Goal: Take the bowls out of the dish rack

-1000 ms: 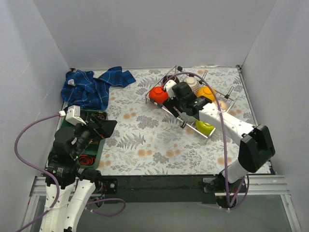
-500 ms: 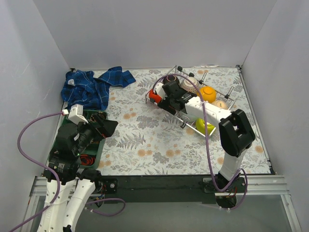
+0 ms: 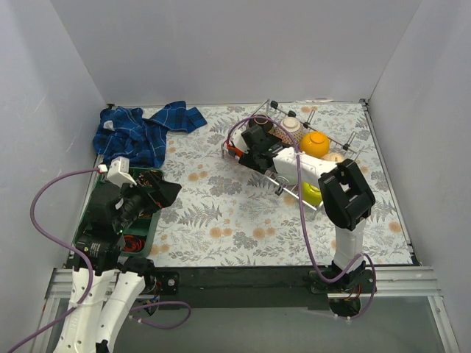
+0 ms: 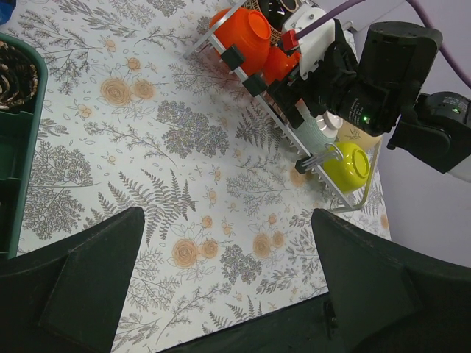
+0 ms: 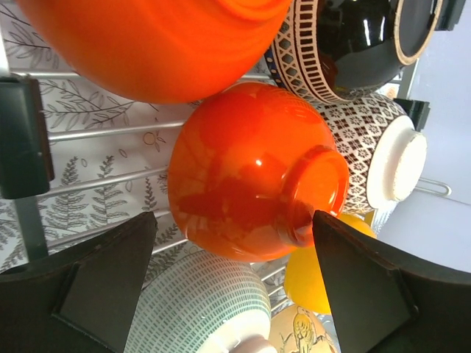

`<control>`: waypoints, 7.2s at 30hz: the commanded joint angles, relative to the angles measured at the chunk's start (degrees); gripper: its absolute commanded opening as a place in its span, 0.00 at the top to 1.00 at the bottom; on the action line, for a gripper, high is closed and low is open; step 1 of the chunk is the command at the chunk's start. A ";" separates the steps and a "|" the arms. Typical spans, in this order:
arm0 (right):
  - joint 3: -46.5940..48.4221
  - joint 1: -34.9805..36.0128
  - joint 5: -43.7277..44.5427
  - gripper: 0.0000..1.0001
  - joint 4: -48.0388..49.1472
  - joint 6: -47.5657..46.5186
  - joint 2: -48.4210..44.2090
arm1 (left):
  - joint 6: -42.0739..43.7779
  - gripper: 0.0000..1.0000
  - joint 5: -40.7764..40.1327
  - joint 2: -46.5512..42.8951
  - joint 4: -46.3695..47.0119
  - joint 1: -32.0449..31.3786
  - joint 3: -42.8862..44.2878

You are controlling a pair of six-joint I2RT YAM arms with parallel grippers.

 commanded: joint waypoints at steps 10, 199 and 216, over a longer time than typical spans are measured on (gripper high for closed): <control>-6.79 1.18 6.99 0.01 11.03 -0.69 3.54 | -0.49 0.02 0.38 0.68 2.34 -0.22 -1.72; -34.65 -6.72 -64.11 0.34 38.28 76.83 -43.56 | 2.06 1.00 6.02 32.24 51.13 -15.43 -10.33; -27.01 -10.77 -36.62 0.08 0.93 50.74 -47.17 | 10.41 1.00 -22.90 43.82 14.94 -15.08 8.03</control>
